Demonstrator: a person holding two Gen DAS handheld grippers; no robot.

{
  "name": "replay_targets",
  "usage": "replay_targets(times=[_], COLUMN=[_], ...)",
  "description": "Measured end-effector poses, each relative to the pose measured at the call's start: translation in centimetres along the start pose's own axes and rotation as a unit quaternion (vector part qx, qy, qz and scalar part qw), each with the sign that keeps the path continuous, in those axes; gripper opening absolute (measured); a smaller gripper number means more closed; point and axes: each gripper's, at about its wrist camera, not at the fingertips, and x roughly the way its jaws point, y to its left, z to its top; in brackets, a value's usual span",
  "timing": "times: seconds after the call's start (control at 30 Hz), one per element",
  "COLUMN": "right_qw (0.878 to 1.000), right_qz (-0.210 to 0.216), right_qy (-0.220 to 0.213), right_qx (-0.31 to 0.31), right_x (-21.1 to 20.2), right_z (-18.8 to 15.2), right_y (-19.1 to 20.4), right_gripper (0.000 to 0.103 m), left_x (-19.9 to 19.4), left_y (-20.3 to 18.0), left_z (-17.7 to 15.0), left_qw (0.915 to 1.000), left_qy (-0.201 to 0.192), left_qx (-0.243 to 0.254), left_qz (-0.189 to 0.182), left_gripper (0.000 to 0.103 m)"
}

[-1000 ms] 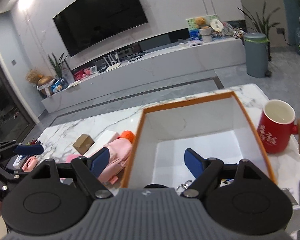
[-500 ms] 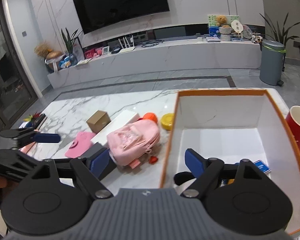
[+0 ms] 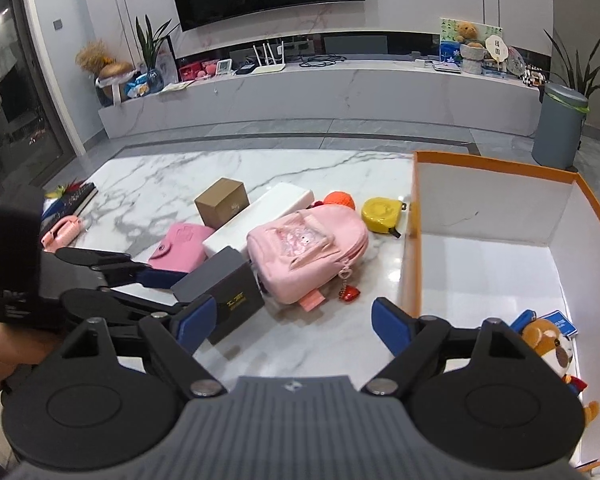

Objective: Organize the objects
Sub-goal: 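Grasp the dark gray box with the left gripper, then grasp the pink backpack with the right gripper while the left holds the gray box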

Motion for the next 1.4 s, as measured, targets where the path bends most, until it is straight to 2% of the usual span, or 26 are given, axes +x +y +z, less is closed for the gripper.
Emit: replay_targets(times=[0.03,0.07,0.23,0.43,0.5,0.63,0.77,0.87,0.93,1.17,1.33,1.4], right_qw=[1.000,1.000,1.000,0.999,0.998,0.996,0.990,0.985,0.982,0.957,0.945,0.941], right_qz=[0.005,0.004,-0.006,-0.027,-0.045,-0.058,-0.090,-0.114,-0.113,-0.123,-0.122,-0.134], right_qy=[0.005,0.006,0.016,0.027,0.041,0.055,0.049,0.041,0.048,0.089,0.104,0.106], right_qx=[-0.007,-0.009,-0.021,-0.034,-0.028,0.024,0.097,0.126,0.147,0.246,0.287,0.290], right_x=[0.1,0.2,0.9,2.9,3.8,5.7,7.7,9.1,10.3,14.1,15.7,16.3], right_z=[0.0,-0.1,0.0,0.0,0.0,0.6,1.8,2.9,3.5,4.9,5.5,5.8], right_y=[0.3,0.5,1.6,3.5,4.0,4.2,3.5,3.4,2.9,0.9,0.6,0.8], right_gripper=[0.086,0.087,0.089,0.089,0.089,0.089,0.095,0.095,0.095,0.095,0.095,0.095], left_x=[0.0,-0.1,-1.7,-4.3,-4.5,-4.8,-5.0,-5.0,-5.0,-4.8,-4.3,-4.2], left_y=[0.1,0.2,1.3,2.1,2.4,2.4,2.8,3.0,3.2,3.4,3.9,4.1], left_z=[-0.1,-0.2,-0.2,-1.3,-1.6,-2.1,-2.3,-2.5,-2.5,-2.4,-2.4,-2.4], left_qw=[1.0000,1.0000,0.9990,0.9975,0.9967,0.9964,0.9957,0.9959,0.9958,0.9956,0.9945,0.9943], left_qy=[-0.001,-0.003,0.011,0.024,0.028,0.030,0.032,0.027,0.026,0.022,0.028,0.028], left_qx=[-0.001,-0.002,-0.042,-0.061,-0.069,-0.056,-0.069,-0.069,-0.075,-0.086,-0.098,-0.100], left_qz=[0.000,0.002,0.009,0.024,0.031,0.056,0.053,0.052,0.045,0.032,0.026,0.024], left_gripper=[0.045,0.041,0.040,0.039,0.039,0.038,0.038,0.039,0.040,0.042,0.042,0.042])
